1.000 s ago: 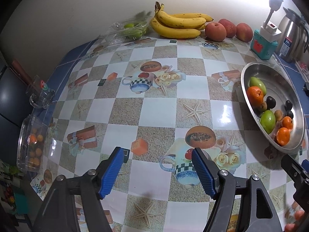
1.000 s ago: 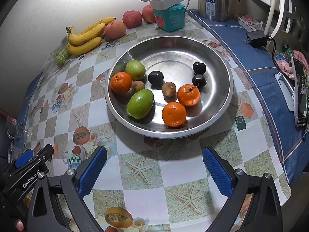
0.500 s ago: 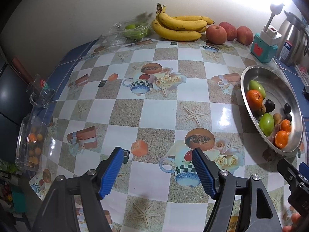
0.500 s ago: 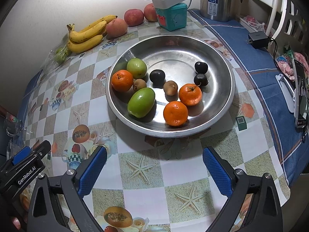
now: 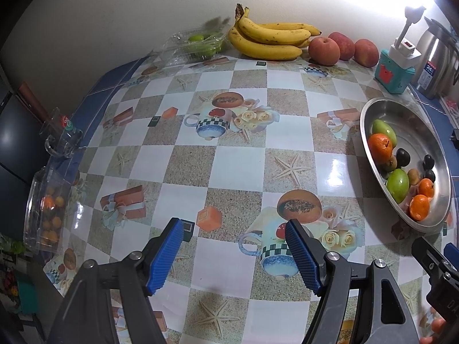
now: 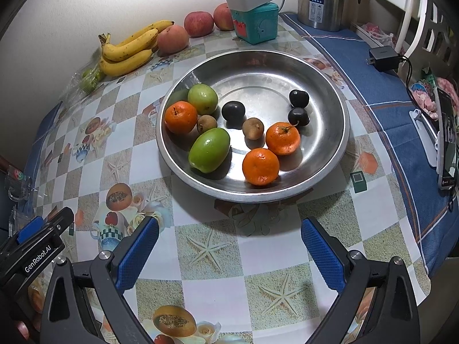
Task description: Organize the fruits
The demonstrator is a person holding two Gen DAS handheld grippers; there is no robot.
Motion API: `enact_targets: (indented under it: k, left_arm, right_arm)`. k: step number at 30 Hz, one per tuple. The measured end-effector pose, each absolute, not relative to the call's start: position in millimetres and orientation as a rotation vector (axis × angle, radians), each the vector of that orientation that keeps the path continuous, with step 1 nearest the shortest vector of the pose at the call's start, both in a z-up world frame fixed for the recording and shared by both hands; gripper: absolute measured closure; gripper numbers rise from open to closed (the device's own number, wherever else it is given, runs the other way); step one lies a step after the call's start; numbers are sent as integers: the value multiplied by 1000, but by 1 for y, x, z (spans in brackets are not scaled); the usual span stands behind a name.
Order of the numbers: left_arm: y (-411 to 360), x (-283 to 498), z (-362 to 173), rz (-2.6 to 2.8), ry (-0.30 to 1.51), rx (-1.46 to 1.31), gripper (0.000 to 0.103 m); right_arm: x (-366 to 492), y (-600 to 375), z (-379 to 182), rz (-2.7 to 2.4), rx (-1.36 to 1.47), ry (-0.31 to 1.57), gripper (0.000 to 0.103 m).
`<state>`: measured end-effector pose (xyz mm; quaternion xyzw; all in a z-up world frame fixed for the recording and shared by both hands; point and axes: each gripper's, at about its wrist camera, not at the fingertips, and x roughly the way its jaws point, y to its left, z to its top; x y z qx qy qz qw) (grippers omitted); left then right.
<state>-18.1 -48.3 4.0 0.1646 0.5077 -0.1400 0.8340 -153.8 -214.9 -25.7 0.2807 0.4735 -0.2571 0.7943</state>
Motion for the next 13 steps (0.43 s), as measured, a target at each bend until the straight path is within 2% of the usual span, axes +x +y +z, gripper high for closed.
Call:
enact_targets:
  k: [13]
  left_arm:
    - [-46,-20,7,-285,1055,340,26]
  right_arm:
    - [-152,-214,-26,-550,598,1029,4]
